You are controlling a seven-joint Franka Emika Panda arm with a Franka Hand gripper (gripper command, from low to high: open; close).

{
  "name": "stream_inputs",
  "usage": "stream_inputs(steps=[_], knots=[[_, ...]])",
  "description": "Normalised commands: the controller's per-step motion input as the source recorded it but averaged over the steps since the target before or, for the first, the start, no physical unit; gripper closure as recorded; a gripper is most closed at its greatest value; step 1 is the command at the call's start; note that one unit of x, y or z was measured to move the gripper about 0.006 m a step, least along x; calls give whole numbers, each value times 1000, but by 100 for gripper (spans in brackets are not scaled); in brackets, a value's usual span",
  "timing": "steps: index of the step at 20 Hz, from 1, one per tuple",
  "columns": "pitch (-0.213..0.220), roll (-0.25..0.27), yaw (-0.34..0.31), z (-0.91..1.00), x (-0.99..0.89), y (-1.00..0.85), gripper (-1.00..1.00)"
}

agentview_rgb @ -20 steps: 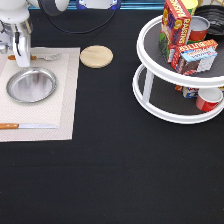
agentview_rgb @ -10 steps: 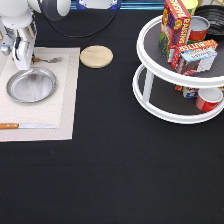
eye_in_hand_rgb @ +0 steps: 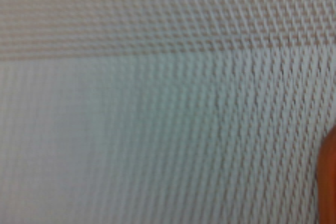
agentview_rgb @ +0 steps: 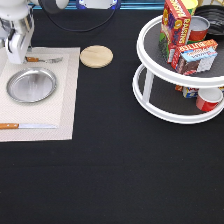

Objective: Arrange plate and fork

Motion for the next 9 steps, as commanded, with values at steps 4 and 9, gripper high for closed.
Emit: stream_inputs(steps=[4, 9], knots=[[84, -38, 152, 982, 273, 494, -100], [-4, -56, 66, 218, 21, 187, -100]])
